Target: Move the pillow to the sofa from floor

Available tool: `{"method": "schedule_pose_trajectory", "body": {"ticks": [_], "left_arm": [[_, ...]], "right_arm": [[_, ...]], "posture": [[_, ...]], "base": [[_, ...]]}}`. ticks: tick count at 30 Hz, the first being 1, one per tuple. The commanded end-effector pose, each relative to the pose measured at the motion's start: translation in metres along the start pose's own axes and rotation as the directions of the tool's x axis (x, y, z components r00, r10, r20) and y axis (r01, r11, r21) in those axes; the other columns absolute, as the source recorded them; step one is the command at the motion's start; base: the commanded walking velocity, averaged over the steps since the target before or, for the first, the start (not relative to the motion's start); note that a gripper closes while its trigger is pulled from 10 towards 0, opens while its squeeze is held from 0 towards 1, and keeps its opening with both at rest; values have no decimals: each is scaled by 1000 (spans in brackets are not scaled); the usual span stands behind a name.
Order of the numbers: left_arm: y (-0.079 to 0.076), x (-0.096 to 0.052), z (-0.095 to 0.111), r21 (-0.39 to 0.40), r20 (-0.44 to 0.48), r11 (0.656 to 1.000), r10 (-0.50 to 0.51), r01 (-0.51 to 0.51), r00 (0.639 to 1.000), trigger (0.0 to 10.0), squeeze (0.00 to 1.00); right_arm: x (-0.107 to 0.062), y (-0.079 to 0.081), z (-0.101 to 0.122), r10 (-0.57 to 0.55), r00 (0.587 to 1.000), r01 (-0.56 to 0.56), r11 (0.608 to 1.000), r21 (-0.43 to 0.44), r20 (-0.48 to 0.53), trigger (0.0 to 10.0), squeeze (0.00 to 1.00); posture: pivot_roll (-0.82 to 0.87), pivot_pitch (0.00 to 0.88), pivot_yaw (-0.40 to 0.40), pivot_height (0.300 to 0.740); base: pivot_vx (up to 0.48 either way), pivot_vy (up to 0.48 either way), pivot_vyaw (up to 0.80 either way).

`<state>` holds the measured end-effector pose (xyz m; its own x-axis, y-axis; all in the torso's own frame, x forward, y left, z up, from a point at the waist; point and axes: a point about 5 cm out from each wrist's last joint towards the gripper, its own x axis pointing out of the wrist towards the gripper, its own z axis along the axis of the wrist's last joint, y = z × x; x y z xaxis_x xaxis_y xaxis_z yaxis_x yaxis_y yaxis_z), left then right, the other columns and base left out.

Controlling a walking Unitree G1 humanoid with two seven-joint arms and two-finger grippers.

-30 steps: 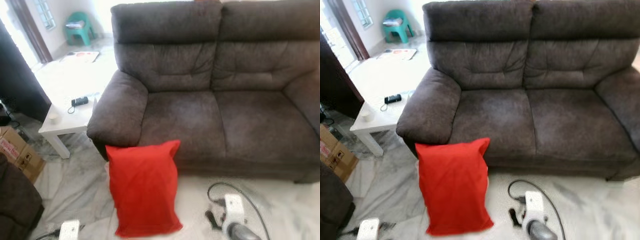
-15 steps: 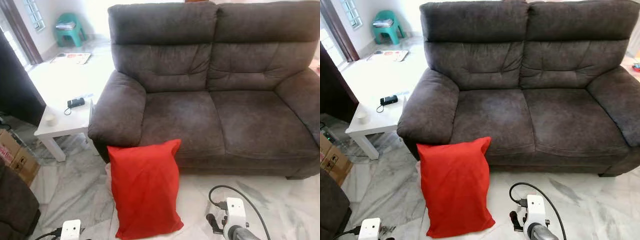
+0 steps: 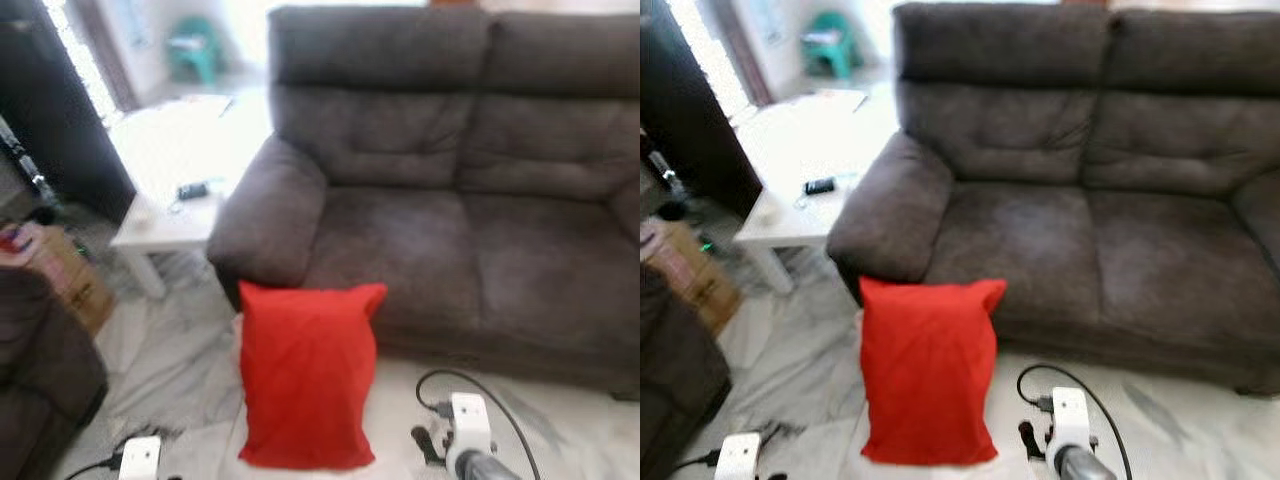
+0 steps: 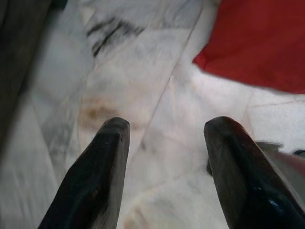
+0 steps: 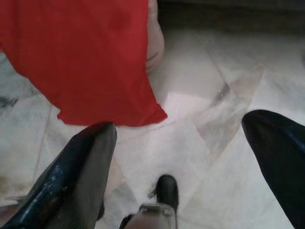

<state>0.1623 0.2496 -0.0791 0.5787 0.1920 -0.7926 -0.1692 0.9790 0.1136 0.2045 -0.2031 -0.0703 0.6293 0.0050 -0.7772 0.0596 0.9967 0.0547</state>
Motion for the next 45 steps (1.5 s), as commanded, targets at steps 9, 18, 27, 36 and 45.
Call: {"method": "schedule_pose_trajectory", "body": {"ticks": [9, 18, 27, 36, 45], "left_arm": [[1, -1, -5, 20, -24, 1000, -2, 3, 1000, 10000, 0], [1, -1, -6, 9, -23, 1000, 1, -1, 1000, 10000, 0], [1, -1, -6, 7, -22, 1000, 0, 0, 1000, 10000, 0], [0, -1, -5, 9, -16, 1000, 1, -1, 1000, 10000, 0], [0, -1, -5, 4, -15, 1000, 3, -3, 1000, 10000, 0]], "right_arm": [[0, 1, 2, 5, 1000, -5, 1000, -12, 4, 10000, 0], [0, 1, 2, 8, 1000, -8, 1000, -17, 5, 10000, 0], [0, 1, 2, 11, 1000, -11, 1000, -18, 6, 10000, 0], [0, 1, 2, 8, 1000, -8, 1000, 11, 8, 10000, 0], [0, 1, 2, 8, 1000, -8, 1000, 9, 6, 10000, 0]], "posture": [[-36, 0, 44, 740], [-34, 0, 43, 740], [-35, 0, 45, 740], [-34, 0, 44, 740], [-34, 0, 44, 740]], "base": [[0, -363, 89], [0, -37, 800], [0, 0, 800], [0, 0, 583], [0, 0, 0]]}}
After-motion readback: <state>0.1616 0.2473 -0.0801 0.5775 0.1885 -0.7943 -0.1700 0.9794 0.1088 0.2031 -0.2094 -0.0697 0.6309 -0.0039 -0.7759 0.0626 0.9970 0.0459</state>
